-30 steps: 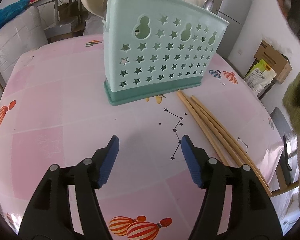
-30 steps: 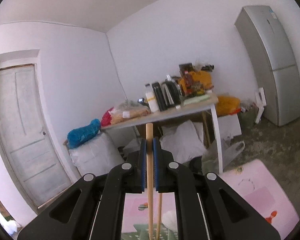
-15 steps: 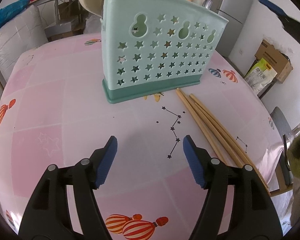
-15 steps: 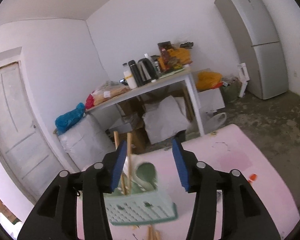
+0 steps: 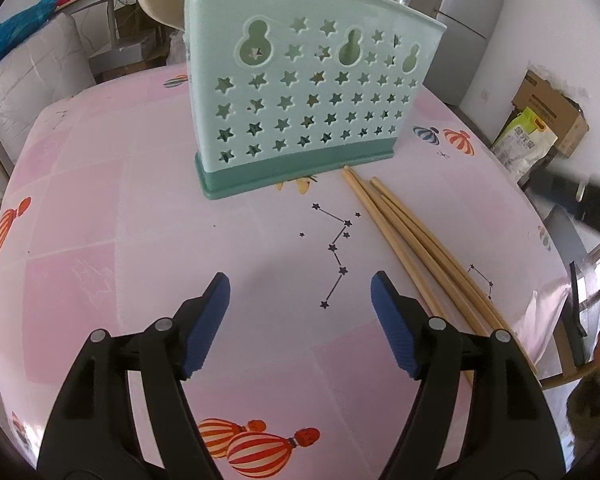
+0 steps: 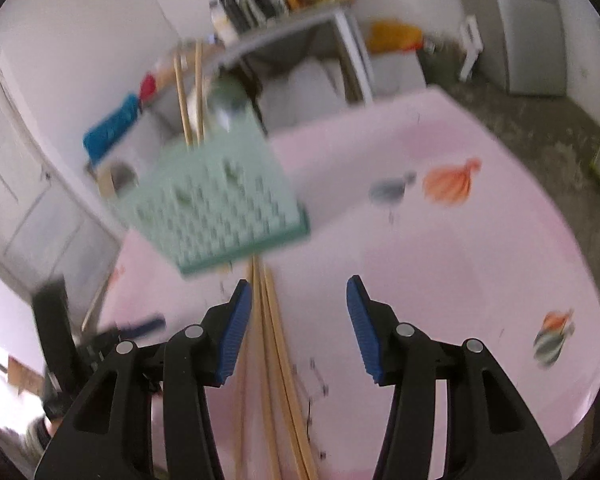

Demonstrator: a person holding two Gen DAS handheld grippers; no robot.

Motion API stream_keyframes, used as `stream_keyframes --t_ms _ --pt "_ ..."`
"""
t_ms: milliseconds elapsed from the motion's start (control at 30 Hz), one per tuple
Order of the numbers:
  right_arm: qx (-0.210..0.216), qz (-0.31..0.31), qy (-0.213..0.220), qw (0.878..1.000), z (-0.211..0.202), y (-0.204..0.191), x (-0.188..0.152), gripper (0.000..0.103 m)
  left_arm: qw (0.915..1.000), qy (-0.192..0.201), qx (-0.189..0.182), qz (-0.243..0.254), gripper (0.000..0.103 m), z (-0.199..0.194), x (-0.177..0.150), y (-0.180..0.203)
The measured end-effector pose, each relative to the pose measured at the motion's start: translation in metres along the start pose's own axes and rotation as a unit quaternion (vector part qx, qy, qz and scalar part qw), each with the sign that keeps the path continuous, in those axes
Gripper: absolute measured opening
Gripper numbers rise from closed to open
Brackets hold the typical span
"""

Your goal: Organize utensils

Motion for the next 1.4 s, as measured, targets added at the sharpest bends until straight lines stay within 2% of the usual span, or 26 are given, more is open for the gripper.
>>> stream_keyframes --t_ms 167,500,733,1067,1167,1400 --pt "0.004 0.008 -0.037 0.999 0.017 0.000 -0.025 0.049 1.0000 -0.008 -0.002 -0.003 0.069 0.005 -0.001 0.007" --pt "0.007 0.031 -0.053 0.998 0.024 0.008 -0.033 0.049 0.9996 -0.016 -0.018 0.014 0.069 0.026 0.000 0.045" --pt "0.008 0.044 -0.055 0.997 0.024 0.013 -0.038 0.049 0.9972 0.001 0.026 0.071 0.069 0.037 0.000 0.059" --pt "0.011 0.042 -0.058 0.997 0.025 0.009 -0.038 0.049 0.9955 0.006 0.052 0.079 0.069 0.041 0.006 0.046" --pt "0.011 0.040 -0.058 0.997 0.026 0.006 -0.039 0.049 0.9960 0.006 0.047 0.076 0.060 0.037 0.005 0.037" --pt "0.015 0.041 -0.064 0.997 0.030 0.005 -0.041 0.049 0.9957 0.002 0.047 0.079 0.023 0.023 0.000 0.023"
Point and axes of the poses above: each gripper's, at about its wrist camera, not at the fingertips, and z roughly the way its jaws point, y to its right, x to its top, the point moved 6 cm from there along z, roughly the way its jaws point, and after that the axes turned 11 degrees about -z, right-handed, at the moved point
